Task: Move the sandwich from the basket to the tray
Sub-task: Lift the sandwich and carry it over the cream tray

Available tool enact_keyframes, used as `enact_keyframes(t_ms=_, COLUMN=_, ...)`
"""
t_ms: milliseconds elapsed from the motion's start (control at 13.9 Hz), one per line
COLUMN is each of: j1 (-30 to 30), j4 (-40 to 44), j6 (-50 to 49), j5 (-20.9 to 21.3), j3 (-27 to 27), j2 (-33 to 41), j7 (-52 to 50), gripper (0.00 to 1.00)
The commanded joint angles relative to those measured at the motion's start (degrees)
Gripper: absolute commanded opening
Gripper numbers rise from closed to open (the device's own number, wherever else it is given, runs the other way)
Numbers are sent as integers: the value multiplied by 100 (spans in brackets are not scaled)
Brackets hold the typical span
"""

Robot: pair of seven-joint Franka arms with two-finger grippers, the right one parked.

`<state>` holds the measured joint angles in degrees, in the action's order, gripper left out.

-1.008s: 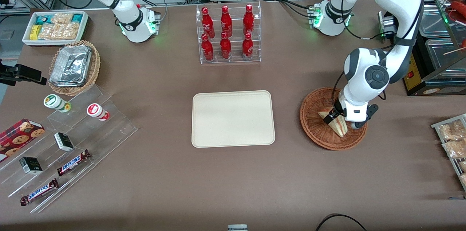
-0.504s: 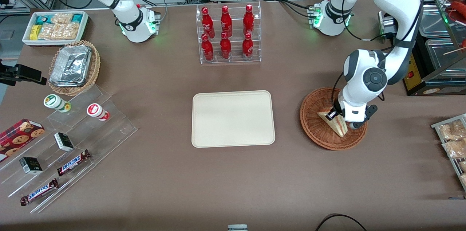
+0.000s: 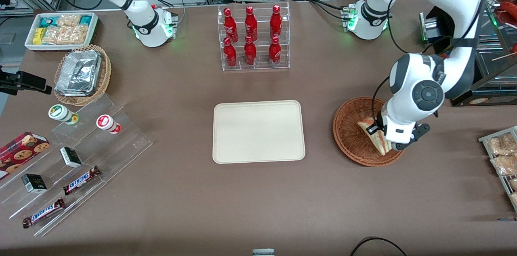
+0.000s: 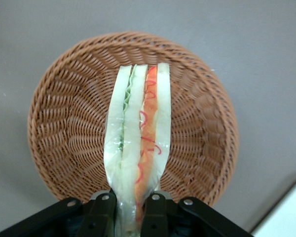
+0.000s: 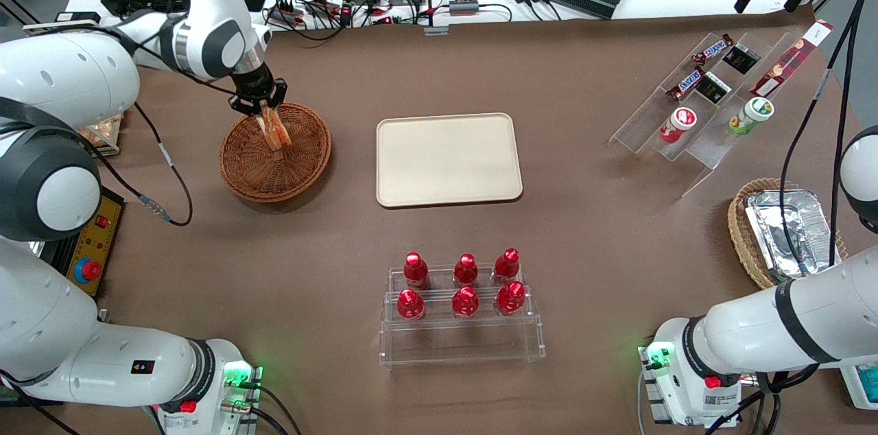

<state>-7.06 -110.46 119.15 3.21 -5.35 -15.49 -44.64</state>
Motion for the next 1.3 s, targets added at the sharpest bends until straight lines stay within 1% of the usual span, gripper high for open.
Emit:
enact_keyframes(t_ms=0, j1=-347, j4=656, j6=-314, j5=13, j3=26, j2=-287, j7=193, gripper=0)
enact_keyframes(t_ms=144, j1=-663, j4=1086, j6=-488, j5=4, j3=26, j2=-541, j7=201, gripper=0)
enact_keyframes(t_ms=288, j1=-1023, j4=1631, j6=-848, j5=-5, j3=26, j2=-945, j7=158, gripper=0)
enact_keyframes(t_ms=432, j1=-1375, j4=1975, j6=-920, j5=-14, j3=26, j2=-1253, j7=79, gripper=0)
enact_keyframes(t_ms=504, j1=-1490, j4=2020, j6=-894, j5=-66, j3=26, j2=-1342, j7=61, gripper=0)
enact_keyframes(t_ms=648, j1=-1753, j4=2125, j6=-798, j5=-373, j3=26, j2=-1587, j7=52, gripper=0)
enact_keyframes(t_ms=936, j1=-2403, j4=2950, j6=-736, j5=-392, j3=26, j2=-2343, j7=-544, gripper=0)
enact_keyframes(t_ms=1224, j1=-2905, j4=3276, j6=-122, j5=-400, j3=26, j2=-2783, j7=-1203, gripper=0)
